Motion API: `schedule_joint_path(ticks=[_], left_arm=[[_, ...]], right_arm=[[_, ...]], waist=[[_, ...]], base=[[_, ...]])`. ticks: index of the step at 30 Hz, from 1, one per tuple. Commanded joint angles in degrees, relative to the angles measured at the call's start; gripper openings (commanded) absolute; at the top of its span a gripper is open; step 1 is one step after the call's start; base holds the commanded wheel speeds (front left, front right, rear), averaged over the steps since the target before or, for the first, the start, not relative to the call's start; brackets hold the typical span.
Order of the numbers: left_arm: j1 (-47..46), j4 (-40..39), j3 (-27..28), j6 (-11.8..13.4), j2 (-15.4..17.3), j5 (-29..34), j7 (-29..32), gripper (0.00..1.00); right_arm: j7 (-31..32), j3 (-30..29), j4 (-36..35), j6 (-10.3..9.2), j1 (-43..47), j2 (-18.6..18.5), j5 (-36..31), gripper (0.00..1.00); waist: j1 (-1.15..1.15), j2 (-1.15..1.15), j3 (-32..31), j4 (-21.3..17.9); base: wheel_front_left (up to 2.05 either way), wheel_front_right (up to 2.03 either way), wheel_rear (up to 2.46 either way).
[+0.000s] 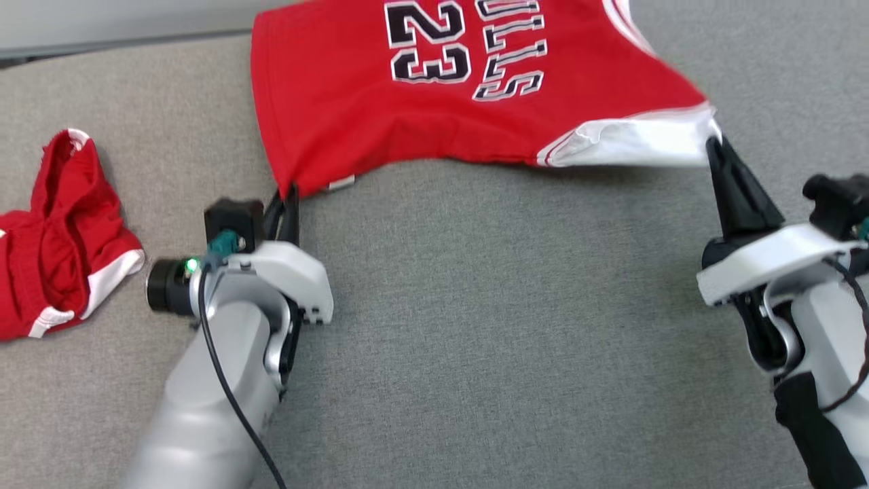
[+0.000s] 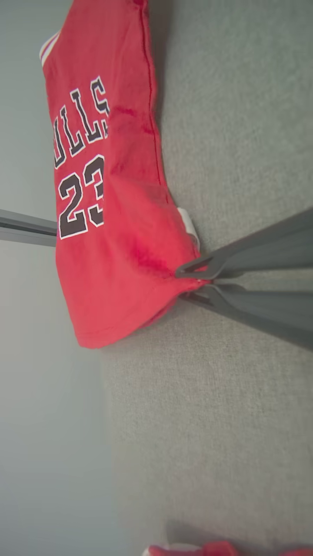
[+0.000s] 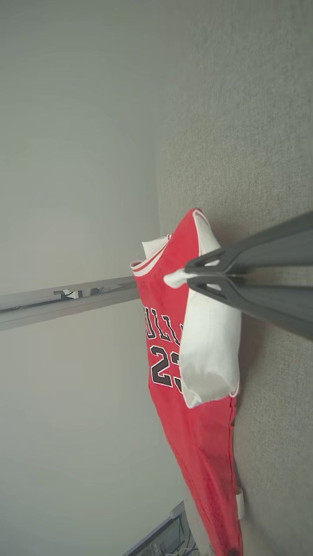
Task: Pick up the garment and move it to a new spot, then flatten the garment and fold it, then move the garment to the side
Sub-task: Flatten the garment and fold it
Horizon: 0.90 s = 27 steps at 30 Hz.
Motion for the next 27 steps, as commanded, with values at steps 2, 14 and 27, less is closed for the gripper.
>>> schedule_joint_path(ticks=[2, 14, 27], left_arm=[[1.86, -0.44, -0.19, 0.0, 0.26, -0.54, -0.07, 0.0], [13.78, -6.73, 4.07, -0.57, 0.32, -7.0, -0.07, 0.0], [29.73, -17.55, 7.51, -0.83, 1.48, -4.62, -0.08, 0.0]], right_arm=[[-0.05, -1.0, -0.42, -0.02, 2.12, 0.06, 1.17, 0.0], [-0.05, 0.46, -3.49, -0.02, 12.48, 0.27, 5.13, 0.0], [-0.05, 10.02, -6.36, -0.02, 22.68, -7.34, 11.91, 0.0]], waist=[[0.0, 0.0, -2.03, -0.3], [0.0, 0.0, -9.02, -2.11], [0.0, 0.0, -14.79, -2.93]], base=[[0.0, 0.0, 0.0], [0.0, 0.0, 0.0], [0.0, 0.0, 0.0]])
